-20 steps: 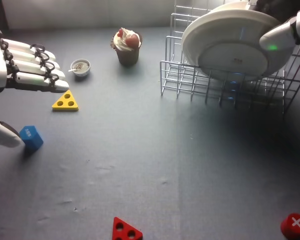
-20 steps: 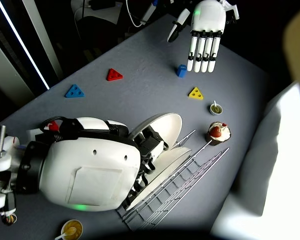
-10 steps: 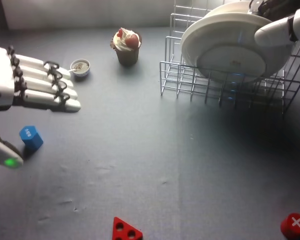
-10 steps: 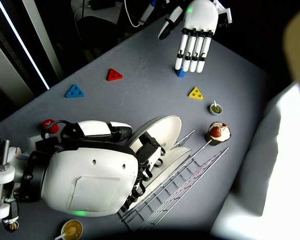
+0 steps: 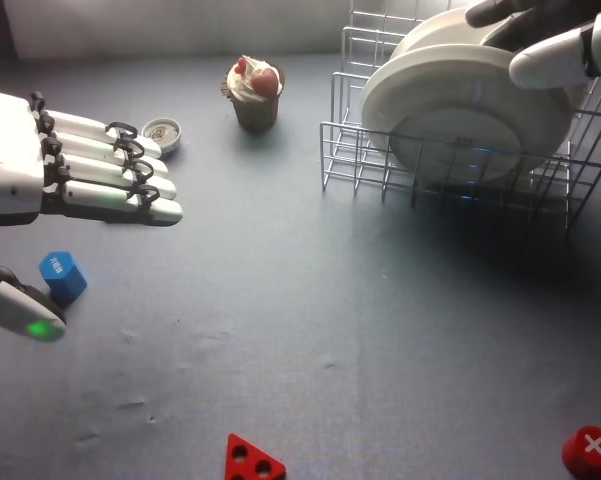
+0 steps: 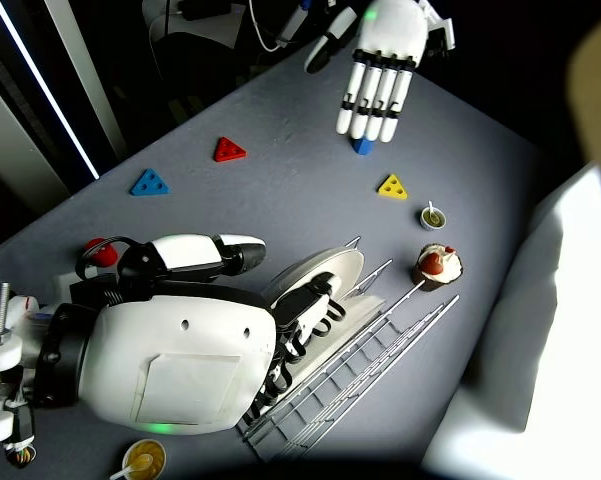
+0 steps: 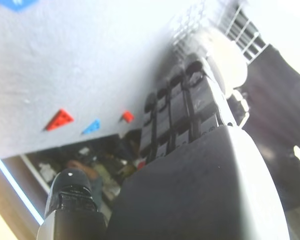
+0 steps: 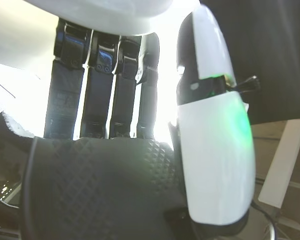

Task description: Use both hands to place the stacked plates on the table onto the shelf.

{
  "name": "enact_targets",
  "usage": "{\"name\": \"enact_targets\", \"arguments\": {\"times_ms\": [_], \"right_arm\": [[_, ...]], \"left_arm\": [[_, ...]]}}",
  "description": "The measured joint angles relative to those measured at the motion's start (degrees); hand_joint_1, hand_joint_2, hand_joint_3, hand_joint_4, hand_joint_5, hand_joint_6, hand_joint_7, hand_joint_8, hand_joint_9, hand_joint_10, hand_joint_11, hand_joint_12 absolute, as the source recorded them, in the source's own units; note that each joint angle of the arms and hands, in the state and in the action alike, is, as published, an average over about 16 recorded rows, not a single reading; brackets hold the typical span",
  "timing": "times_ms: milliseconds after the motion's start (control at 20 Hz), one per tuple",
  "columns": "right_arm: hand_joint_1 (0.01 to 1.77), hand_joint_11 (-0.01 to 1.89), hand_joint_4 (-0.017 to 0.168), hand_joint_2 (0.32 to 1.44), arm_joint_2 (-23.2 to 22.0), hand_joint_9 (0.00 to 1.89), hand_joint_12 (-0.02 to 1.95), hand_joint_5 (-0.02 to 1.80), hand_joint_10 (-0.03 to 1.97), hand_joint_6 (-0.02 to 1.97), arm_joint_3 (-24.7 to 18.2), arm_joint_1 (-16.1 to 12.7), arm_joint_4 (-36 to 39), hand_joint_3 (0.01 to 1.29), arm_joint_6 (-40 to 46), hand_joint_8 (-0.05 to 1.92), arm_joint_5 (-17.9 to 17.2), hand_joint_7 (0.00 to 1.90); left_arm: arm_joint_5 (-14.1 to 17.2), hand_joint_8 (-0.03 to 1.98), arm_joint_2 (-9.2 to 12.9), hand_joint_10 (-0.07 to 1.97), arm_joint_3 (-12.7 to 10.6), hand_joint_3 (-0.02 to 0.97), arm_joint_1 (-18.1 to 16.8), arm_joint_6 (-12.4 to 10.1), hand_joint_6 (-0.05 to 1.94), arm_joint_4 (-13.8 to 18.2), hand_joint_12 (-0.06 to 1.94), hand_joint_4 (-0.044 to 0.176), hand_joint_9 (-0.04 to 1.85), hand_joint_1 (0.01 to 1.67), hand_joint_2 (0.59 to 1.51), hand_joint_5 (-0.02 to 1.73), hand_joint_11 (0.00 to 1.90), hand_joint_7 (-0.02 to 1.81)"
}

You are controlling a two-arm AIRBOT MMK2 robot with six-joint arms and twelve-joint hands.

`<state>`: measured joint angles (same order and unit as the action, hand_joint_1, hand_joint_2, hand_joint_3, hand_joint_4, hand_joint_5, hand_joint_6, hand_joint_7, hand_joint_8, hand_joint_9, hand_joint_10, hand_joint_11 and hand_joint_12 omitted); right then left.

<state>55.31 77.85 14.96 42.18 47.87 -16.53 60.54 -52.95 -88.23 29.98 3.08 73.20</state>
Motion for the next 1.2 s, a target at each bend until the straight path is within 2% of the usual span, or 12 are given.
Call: {"name": "enact_targets", "arguments": {"times_ms": [150, 400, 800, 1000, 1200], "right_arm": [[1.19, 1.14, -0.004, 1.02, -0.23, 1.00, 0.05, 0.69, 0.02, 0.02, -0.02, -0.28, -0.18, 0.01, -0.16, 0.01, -0.58, 0.86], [1.12, 1.10, -0.003, 1.01, -0.65, 0.95, 0.04, 0.61, 0.02, 0.01, -0.21, -1.02, -0.15, 0.01, -1.35, 0.01, -1.58, 0.80], [0.87, 0.95, 0.016, 1.01, -1.78, 0.79, 0.01, 0.54, 0.01, 0.01, -0.98, -2.70, 0.96, 0.01, -6.39, 0.01, -4.95, 0.67], [0.68, 0.84, 0.029, 1.02, -3.10, 0.70, -0.01, 0.49, 0.01, 0.01, -2.77, -3.83, 1.47, 0.01, -15.51, 0.01, -7.69, 0.59], [0.50, 0.74, 0.038, 1.03, -6.05, 0.61, -0.01, 0.41, 0.01, 0.01, -7.05, -4.71, 0.62, 0.01, -31.46, 0.01, -10.72, 0.51]], "left_arm": [[-0.55, 0.00, 0.12, 0.01, 1.03, -0.003, -0.46, 0.45, 0.02, -0.38, 0.01, -0.001, 0.17, 0.01, 1.077, 0.14, 0.17, 0.19], [-1.95, 0.00, 0.28, 0.01, 2.61, -0.003, -1.23, 0.76, 0.02, -0.12, 0.01, -0.001, 0.18, 0.01, 1.072, 0.14, 0.17, 0.19], [-3.61, 0.00, 0.40, 0.01, 4.80, -0.004, -1.95, 0.17, 0.02, 1.24, 0.01, -0.001, 0.17, 0.01, 1.065, 0.12, 0.17, 0.18], [-3.90, 0.00, 0.50, 0.01, 5.71, -0.004, -1.82, -0.58, 0.02, 1.81, 0.01, -0.001, 0.16, 0.01, 1.064, 0.11, 0.16, 0.17], [-4.06, 0.00, 0.59, 0.01, 6.28, -0.004, -1.71, -1.01, 0.02, 2.01, 0.01, -0.001, 0.15, 0.01, 1.064, 0.10, 0.15, 0.15]]}}
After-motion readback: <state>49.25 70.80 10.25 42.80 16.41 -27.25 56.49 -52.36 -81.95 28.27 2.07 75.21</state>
